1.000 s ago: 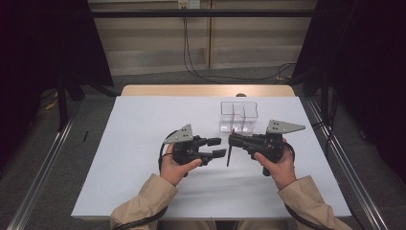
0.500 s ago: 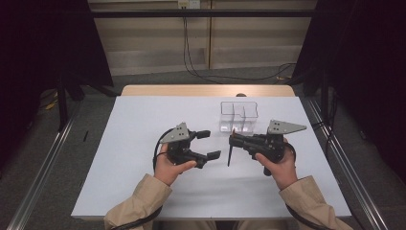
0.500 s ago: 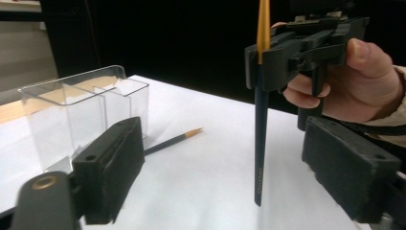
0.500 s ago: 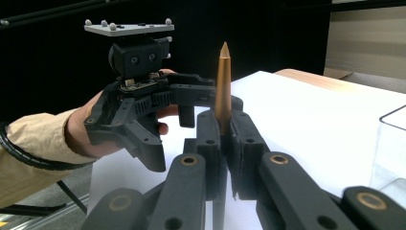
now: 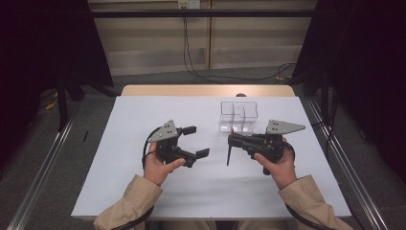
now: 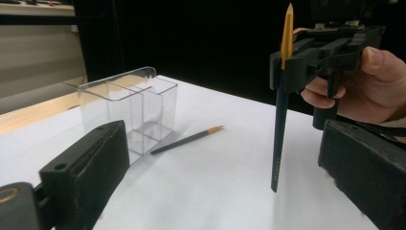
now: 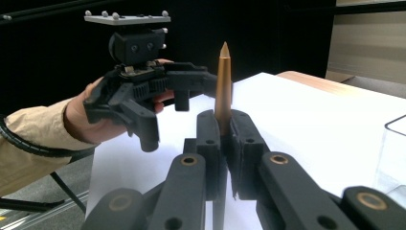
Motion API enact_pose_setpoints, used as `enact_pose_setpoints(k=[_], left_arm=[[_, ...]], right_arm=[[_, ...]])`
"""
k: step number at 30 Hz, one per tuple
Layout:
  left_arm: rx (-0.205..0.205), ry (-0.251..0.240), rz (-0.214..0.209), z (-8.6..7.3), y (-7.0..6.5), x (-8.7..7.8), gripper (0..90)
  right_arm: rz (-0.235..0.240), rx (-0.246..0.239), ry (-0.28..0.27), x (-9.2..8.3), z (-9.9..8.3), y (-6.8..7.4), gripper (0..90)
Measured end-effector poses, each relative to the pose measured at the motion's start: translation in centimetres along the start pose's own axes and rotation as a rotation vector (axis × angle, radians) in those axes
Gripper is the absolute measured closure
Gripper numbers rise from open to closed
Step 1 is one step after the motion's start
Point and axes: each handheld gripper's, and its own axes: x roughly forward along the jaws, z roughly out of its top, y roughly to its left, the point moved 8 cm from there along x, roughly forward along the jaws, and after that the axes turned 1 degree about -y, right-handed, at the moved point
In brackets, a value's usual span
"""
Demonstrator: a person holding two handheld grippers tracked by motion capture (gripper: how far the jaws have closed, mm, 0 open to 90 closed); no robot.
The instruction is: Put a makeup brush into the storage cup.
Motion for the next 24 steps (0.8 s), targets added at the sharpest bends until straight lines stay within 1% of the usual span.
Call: enact_pose_setpoints(k=[2,3,5,6,7,10,11,15,18,22,24], left_arm=[[-0.009,0.010,0.006,-0.1,0.2,-0.5,2.2],[-0.009,0.012,0.002,-0.2,0.2,-0.7,1.2],[-0.001,0.016,0.007,-0.3,0.3,-1.2,0.1],[0.008,0.019,0.004,-0.4,0.3,-1.4,0.1],[0.019,0.023,0.010,-0.5,0.4,-1.6,0.0],[0.025,0.023,0.011,-0.6,0.4,-2.2,0.0],[0.031,0.025,0.017,-0.6,0.4,-2.4,0.0],[0.029,0.039,0.027,-0.8,0.6,-3.1,0.0],[0.027,0.051,0.048,-1.1,0.8,-3.7,0.0],[0.035,0.053,0.067,-1.2,1.0,-4.7,0.0],[0.036,0.053,0.070,-1.2,1.0,-4.9,0.0]], right_arm=[[0.002,0.001,-0.001,0.0,-0.1,0.0,83.8],[0.002,0.001,0.000,0.0,-0.1,0.0,83.7],[0.000,-0.003,0.003,0.1,-0.2,-0.1,83.7],[0.000,-0.003,0.003,0.1,-0.2,-0.1,83.7],[-0.001,-0.004,0.004,0.0,-0.2,-0.1,83.7],[0.000,-0.008,0.002,0.0,-0.2,-0.1,83.7],[0.000,-0.008,0.002,0.0,-0.2,-0.1,83.7],[-0.004,-0.015,0.006,-0.2,-0.2,0.0,83.7],[-0.005,-0.018,0.006,-0.3,-0.1,-0.1,83.7],[-0.004,-0.018,0.003,-0.4,-0.2,-0.1,83.7],[-0.004,-0.022,0.006,-0.3,-0.3,-0.1,83.7]])
